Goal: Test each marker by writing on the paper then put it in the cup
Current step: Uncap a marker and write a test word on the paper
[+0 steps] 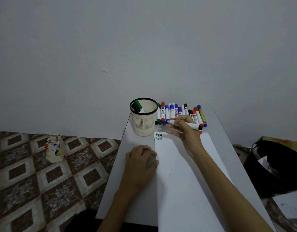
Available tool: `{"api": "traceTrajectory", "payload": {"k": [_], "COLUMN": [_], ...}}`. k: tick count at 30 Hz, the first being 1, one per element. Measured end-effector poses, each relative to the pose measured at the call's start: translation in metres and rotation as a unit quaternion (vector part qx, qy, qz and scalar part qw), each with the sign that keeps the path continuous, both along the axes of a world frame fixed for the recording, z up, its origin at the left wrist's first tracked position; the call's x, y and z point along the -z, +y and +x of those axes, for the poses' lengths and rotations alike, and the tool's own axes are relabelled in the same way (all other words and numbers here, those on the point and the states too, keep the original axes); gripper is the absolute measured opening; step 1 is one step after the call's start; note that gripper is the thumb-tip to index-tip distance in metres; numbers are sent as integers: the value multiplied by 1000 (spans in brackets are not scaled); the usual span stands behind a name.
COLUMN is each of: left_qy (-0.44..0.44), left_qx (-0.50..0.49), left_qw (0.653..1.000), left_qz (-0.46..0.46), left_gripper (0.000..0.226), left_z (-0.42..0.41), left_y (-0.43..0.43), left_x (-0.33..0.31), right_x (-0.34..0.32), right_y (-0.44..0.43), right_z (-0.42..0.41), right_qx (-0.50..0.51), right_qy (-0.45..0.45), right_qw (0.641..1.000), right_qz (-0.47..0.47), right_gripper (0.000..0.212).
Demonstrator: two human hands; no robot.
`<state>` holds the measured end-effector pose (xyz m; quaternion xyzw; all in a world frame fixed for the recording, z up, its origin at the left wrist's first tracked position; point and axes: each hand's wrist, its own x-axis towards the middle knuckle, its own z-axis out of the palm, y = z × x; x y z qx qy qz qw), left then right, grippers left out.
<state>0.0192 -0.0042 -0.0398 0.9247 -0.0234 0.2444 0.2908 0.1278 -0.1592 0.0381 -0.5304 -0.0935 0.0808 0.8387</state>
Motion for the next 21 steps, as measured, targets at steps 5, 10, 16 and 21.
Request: {"api": "traceTrajectory", "payload": {"k": [5,10,16,21], "left_qy": [4,7,11,17], "left_qx": [-10,-11,-11,-11], "left_qw": [1000,1000,1000,1000], "left_qz": [4,2,1,-3], "left_gripper": [33,34,34,34], "left_z": [1,2,3,2], "left_y": [-1,0,1,0], "left_x": [-1,2,1,2], "right_x": [17,23,32,35], "right_y": [14,36,43,43], "right_z": [9,11,15,17], "right_qx": [-17,30,55,50], "right_qy": [-25,-43,-89,-105], "right_qw": [992,986,959,953], "right_qz": [-120,-161,-265,-278], "right_gripper": [12,28,32,33]}}
